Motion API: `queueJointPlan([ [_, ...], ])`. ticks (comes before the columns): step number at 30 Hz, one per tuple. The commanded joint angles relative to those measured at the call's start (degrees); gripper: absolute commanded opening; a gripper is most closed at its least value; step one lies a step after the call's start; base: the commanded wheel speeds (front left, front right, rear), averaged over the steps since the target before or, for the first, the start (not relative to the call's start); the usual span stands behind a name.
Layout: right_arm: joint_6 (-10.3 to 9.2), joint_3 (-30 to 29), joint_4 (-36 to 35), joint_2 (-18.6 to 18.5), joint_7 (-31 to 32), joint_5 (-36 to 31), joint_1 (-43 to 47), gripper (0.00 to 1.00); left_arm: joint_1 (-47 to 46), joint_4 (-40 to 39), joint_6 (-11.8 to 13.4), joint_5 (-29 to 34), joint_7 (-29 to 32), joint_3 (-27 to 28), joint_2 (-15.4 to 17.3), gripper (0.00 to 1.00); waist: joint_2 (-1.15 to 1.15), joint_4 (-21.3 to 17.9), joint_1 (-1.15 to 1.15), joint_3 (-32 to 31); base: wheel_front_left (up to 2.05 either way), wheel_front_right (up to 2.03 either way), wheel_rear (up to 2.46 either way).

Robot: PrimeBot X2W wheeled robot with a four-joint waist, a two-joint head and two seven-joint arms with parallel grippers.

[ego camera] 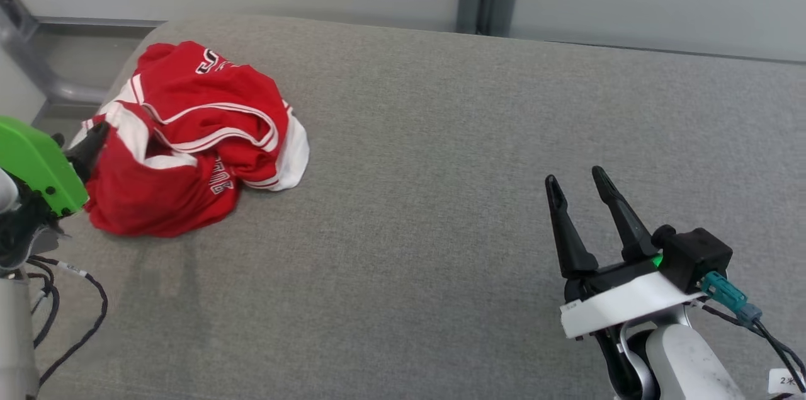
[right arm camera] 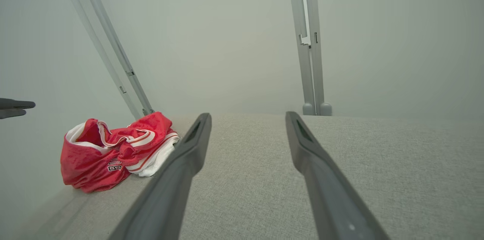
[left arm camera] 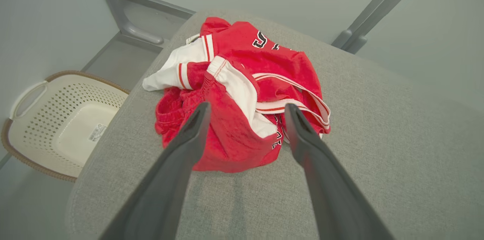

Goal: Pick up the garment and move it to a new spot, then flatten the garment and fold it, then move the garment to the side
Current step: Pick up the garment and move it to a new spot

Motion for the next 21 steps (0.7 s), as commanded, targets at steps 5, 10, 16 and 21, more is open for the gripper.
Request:
queueJointPlan([
  [5,-0.01,0.30,-0.48,-0.08,0.12,-0.42,-2.34,1.00,-4.21,7.72,0.94,-0.45,7.04,-0.81,3.37,1.00,0.00,-9.11,0.00,5.99,0.00,0.00,0.00],
  [10,-0.02,0.57,0.03,0.07,-0.19,-0.14,-2.98,1.00,-5.00,14.57,3.20,1.13,8.44,-0.85,5.76,1.00,0.00,-11.99,0.00,6.86,0.00,0.00,0.00],
  [16,-0.02,0.37,0.65,0.16,-0.66,0.25,-2.87,1.00,-4.77,19.95,4.39,2.06,7.59,-0.84,7.67,0.08,0.00,-13.49,0.00,6.29,0.00,0.00,0.00],
  [21,-0.02,-0.04,1.25,0.30,-0.83,0.27,-2.15,1.00,-5.08,20.97,3.70,2.66,5.58,-1.48,8.02,0.00,0.00,-12.73,0.00,4.80,0.00,0.00,0.00],
])
